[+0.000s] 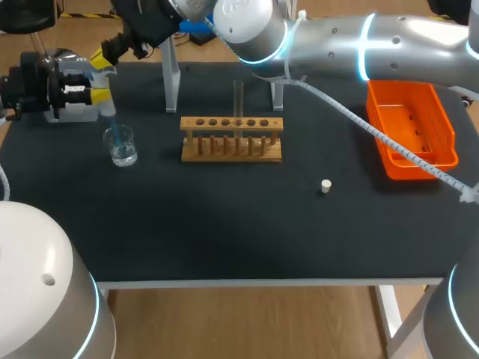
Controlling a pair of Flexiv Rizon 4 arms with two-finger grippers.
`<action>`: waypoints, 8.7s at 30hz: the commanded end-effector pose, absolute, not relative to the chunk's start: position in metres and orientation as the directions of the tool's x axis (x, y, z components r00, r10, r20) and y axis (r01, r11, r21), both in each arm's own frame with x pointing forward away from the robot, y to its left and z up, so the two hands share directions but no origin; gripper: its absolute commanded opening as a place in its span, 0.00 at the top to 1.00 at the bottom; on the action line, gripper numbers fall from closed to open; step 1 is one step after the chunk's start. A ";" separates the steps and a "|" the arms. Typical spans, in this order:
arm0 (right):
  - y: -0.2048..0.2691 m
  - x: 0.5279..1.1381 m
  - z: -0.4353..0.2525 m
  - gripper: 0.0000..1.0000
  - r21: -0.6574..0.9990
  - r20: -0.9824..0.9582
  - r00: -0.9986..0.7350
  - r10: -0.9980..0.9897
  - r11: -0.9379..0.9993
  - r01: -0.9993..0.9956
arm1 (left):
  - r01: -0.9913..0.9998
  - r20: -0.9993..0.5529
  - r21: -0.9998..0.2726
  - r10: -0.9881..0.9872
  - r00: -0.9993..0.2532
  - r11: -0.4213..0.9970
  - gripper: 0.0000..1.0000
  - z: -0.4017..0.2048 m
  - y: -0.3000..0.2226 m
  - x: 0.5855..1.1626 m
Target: Invert the test tube, pick up the pipette, mount the tip to pipette, aspirate from beaker and dispense into the tube, eject the tip, return the pipette, and cap with the stopper.
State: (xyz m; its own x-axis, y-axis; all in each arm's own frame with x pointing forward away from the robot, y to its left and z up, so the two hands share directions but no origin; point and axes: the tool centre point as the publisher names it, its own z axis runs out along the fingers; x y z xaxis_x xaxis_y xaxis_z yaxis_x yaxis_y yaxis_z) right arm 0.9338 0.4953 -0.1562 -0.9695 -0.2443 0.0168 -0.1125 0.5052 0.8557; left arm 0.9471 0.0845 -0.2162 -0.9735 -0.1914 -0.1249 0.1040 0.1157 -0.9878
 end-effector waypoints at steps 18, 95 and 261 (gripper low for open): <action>0.431 0.929 -0.087 0.00 0.892 -0.060 -0.964 -0.259 0.420 -0.168 | 0.104 -0.125 -0.988 -0.186 -0.975 0.117 1.00 -0.211 0.085 0.947; 0.184 0.963 -0.246 0.00 0.878 -0.047 -0.983 -0.176 0.461 -0.124 | 0.104 -0.125 -0.988 -0.186 -0.975 0.117 1.00 -0.211 0.085 0.947; 0.217 0.980 -0.288 0.00 0.755 -0.094 -0.985 -0.142 0.635 -0.164 | 0.080 -0.134 -0.969 -0.223 -0.966 0.234 1.00 -0.117 0.055 0.941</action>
State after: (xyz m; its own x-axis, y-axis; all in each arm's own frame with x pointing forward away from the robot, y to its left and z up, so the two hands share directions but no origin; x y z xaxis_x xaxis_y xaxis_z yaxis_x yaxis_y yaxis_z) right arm 0.9801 0.2181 -0.2884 -0.9855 -0.1409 -0.0950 -0.1635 0.6350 0.7550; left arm 0.9464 0.0618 -0.1294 -0.9686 -0.2092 -0.1343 0.0907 0.2055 -0.9744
